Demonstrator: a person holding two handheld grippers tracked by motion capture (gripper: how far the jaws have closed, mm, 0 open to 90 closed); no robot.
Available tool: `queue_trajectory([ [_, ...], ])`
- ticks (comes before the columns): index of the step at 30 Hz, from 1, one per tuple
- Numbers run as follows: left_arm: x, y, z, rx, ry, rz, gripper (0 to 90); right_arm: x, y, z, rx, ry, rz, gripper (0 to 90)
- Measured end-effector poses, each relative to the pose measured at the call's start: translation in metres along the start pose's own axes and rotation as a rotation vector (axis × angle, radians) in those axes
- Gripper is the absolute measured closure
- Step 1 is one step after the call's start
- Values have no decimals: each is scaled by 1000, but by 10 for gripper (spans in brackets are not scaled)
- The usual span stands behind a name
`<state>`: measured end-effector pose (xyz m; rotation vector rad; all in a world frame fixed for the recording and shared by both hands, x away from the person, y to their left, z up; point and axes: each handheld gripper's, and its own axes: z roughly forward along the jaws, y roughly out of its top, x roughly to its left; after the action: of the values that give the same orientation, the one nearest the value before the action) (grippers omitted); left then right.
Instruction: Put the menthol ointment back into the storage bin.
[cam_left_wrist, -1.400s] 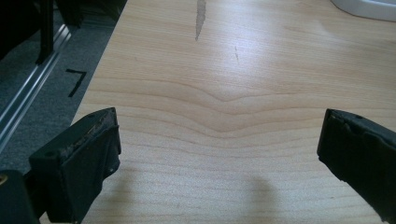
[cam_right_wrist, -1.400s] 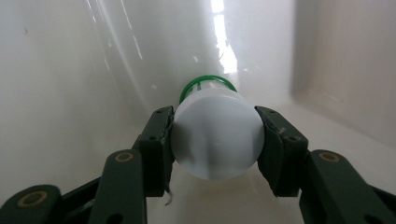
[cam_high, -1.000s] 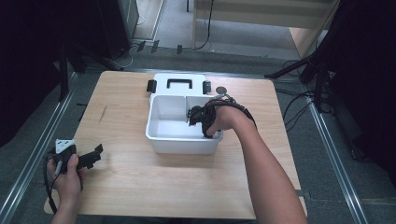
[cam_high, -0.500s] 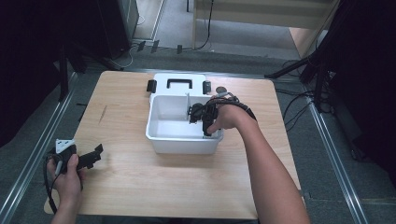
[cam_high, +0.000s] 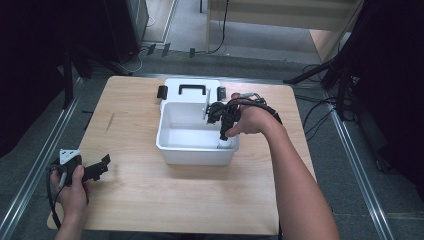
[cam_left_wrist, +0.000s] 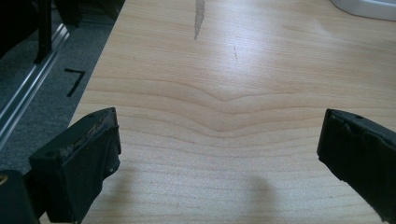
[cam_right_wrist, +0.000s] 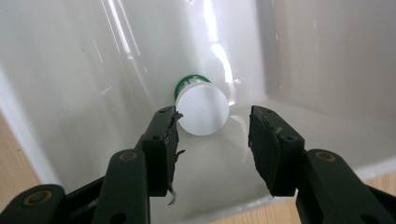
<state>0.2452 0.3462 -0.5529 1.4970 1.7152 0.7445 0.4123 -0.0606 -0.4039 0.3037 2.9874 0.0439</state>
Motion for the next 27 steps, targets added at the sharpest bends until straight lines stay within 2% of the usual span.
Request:
queue_trajectory([
  [3, 0, 0, 0, 0, -1, -1, 2, -1, -3, -6, -16, 0, 3, 534],
  [5, 0, 0, 0, 2, 1, 1, 2, -2, -8, -16, -27, -5, 23, 534],
  [7, 0, 0, 0, 3, 1, 1, 2, -3, -10, -19, -40, -11, 14, 534],
  [9, 0, 0, 0, 2, 1, 2, 2, -3, -14, -25, -47, -15, 36, 532],
  [11, 0, 0, 0, 2, 0, 1, 2, -5, -18, -28, -59, -20, 33, 530],
  [12, 0, 0, 0, 2, 0, 1, 2, -5, -23, -32, -64, -24, 52, 530],
  [14, 0, 0, 0, 1, 0, 1, 2, -6, -29, -36, -74, -24, 56, 529],
  [27, -1, 0, -1, 3, 3, 7, 2, -8, -62, -46, -95, -37, 119, 493],
])
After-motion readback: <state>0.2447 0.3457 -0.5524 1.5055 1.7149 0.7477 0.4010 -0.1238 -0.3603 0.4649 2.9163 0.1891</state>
